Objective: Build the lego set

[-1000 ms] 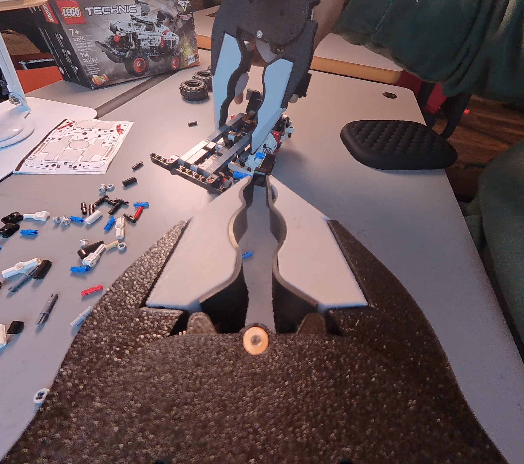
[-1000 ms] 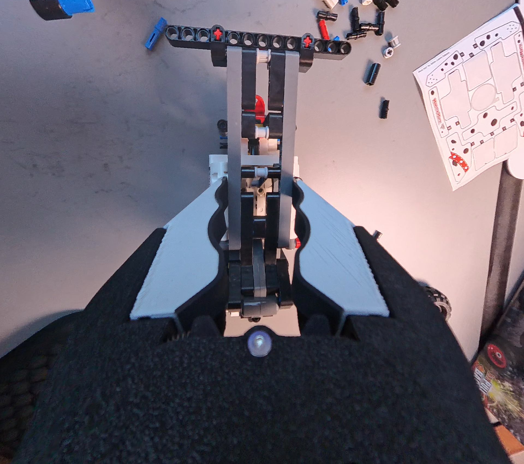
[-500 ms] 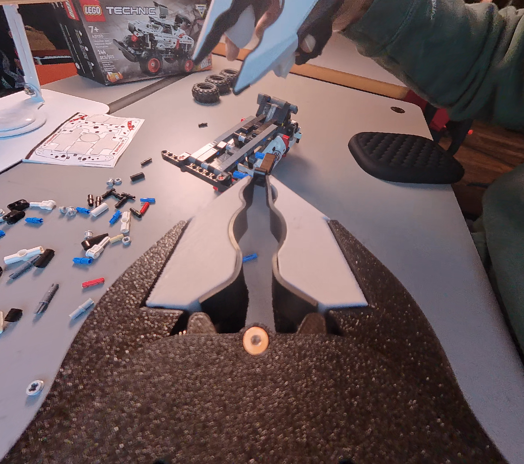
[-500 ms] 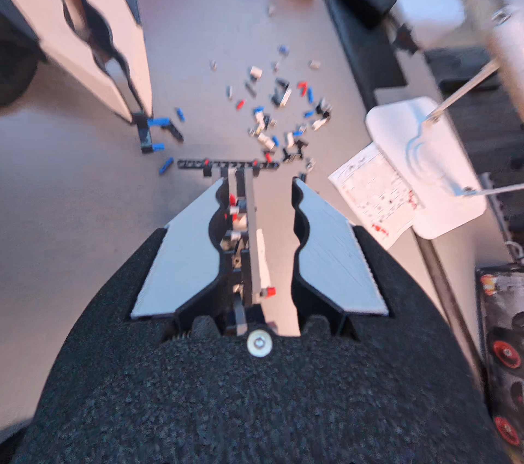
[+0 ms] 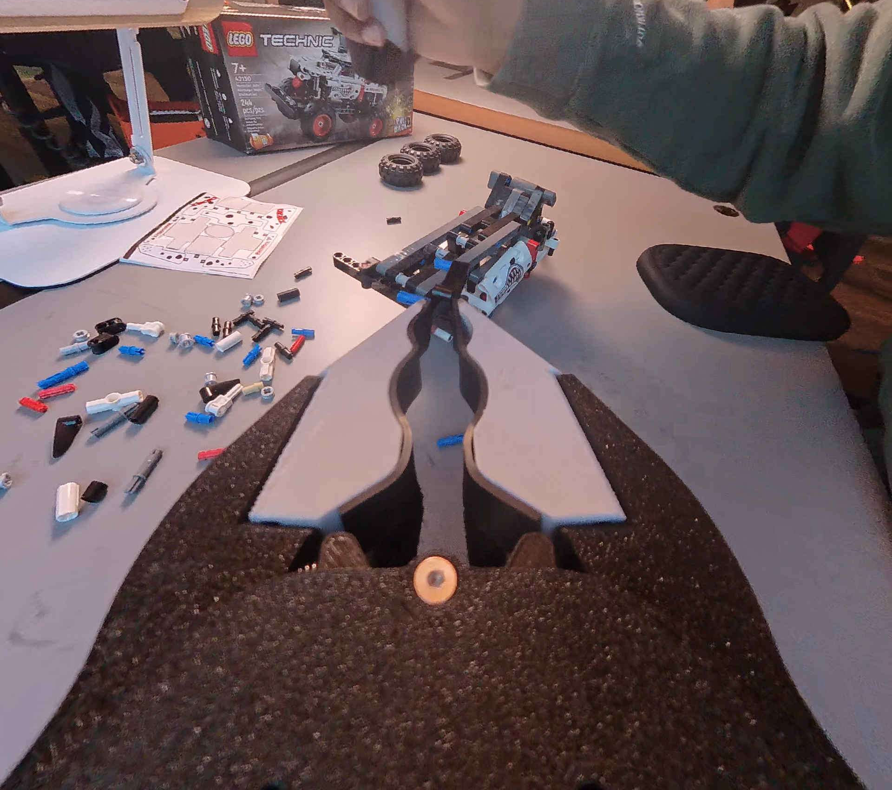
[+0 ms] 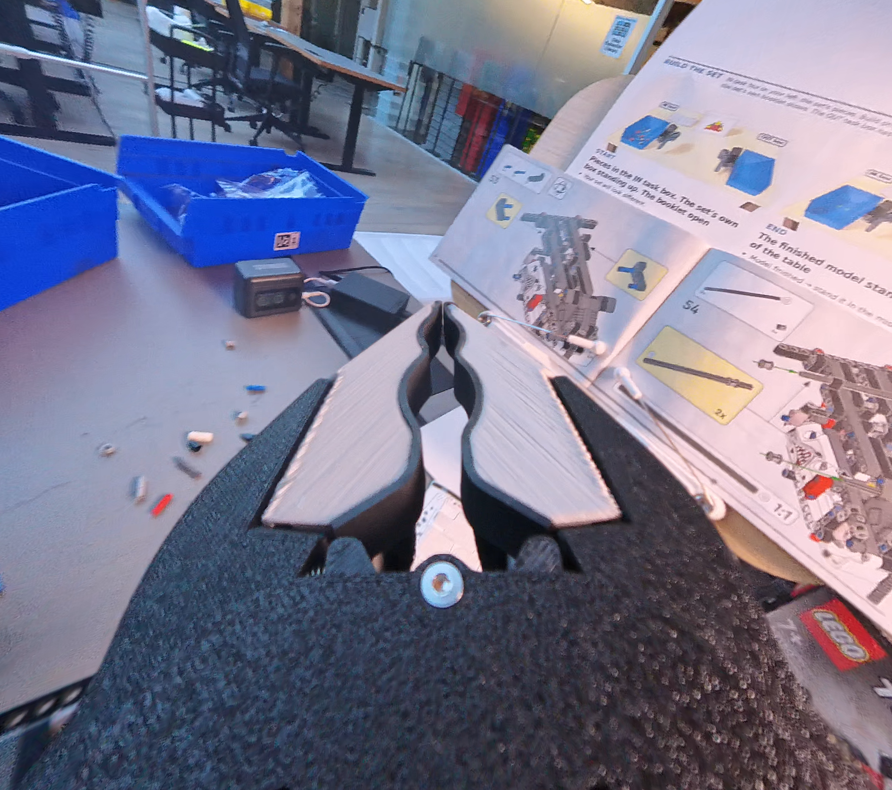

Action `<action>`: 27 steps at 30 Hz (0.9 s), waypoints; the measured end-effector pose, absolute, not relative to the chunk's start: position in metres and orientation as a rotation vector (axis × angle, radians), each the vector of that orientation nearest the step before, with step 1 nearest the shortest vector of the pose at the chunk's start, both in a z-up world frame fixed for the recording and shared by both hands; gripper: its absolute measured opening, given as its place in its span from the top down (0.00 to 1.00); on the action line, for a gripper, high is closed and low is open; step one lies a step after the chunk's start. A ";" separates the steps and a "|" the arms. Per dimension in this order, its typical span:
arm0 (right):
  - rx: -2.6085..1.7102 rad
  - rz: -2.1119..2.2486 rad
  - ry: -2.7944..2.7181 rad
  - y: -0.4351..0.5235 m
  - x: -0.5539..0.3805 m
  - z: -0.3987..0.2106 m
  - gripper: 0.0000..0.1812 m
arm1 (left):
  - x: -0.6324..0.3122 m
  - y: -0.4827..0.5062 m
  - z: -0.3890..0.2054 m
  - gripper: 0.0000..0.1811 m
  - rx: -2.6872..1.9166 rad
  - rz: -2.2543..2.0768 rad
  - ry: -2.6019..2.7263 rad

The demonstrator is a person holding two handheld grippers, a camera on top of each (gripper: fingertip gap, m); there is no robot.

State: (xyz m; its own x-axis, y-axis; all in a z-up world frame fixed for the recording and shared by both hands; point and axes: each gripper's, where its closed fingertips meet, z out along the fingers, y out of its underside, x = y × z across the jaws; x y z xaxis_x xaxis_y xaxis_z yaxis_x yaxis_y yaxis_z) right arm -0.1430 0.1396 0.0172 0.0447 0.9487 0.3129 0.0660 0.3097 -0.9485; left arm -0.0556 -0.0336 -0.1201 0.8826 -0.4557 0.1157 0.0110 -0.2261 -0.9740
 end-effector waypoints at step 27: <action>-1.086 0.653 -1.331 0.232 -0.287 0.014 0.96 | -0.057 -0.028 -0.140 0.96 -1.796 -0.432 0.369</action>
